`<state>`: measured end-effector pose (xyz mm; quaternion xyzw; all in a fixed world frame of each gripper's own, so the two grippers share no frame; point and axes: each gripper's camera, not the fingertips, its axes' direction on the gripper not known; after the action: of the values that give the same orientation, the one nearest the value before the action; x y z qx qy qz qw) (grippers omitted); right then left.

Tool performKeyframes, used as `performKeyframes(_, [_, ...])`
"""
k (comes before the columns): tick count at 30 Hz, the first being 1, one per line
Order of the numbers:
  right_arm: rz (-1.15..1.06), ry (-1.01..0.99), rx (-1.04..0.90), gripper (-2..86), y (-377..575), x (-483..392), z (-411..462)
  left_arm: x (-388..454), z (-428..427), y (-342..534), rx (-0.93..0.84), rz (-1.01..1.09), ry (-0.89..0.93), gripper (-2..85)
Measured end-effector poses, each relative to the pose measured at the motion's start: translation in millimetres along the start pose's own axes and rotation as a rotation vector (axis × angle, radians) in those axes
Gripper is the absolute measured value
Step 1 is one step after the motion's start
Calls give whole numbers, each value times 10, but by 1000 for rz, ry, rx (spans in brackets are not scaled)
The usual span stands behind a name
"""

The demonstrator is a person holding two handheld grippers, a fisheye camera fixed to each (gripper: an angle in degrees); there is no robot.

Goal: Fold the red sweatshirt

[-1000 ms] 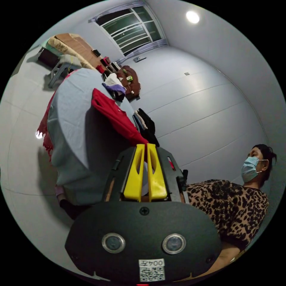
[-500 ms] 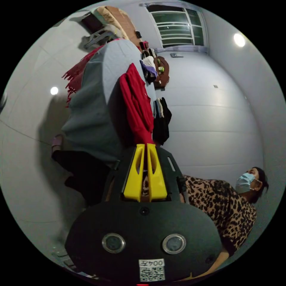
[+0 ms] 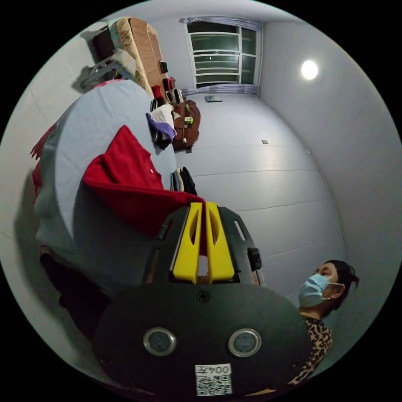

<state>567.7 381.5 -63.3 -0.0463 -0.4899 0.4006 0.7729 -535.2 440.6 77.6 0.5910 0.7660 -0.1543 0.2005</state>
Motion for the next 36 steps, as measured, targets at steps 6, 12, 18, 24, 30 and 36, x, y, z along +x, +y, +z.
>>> performKeyframes(6, [-65,108,-19,30,-868,-395,613,74,681,-1031,0,25,-72,16])
performKeyframes(12, [-100,266,-94,32,-1632,-598,1423,-128,1384,-1922,-10,21,-165,15])
performKeyframes(18, [-85,393,-166,33,-2205,-542,2310,-570,2038,-2666,-20,13,-305,17])
performKeyframes(24, [-65,509,-245,36,-2618,-425,3113,-1153,2564,-3275,-38,-30,-395,17])
performKeyframes(30, [-34,599,-337,36,-2895,-284,3718,-1721,2954,-3760,-75,-41,-479,16])
performKeyframes(36, [-17,703,-398,38,-2980,-189,4180,-2246,3155,-4060,-66,-79,-551,16])
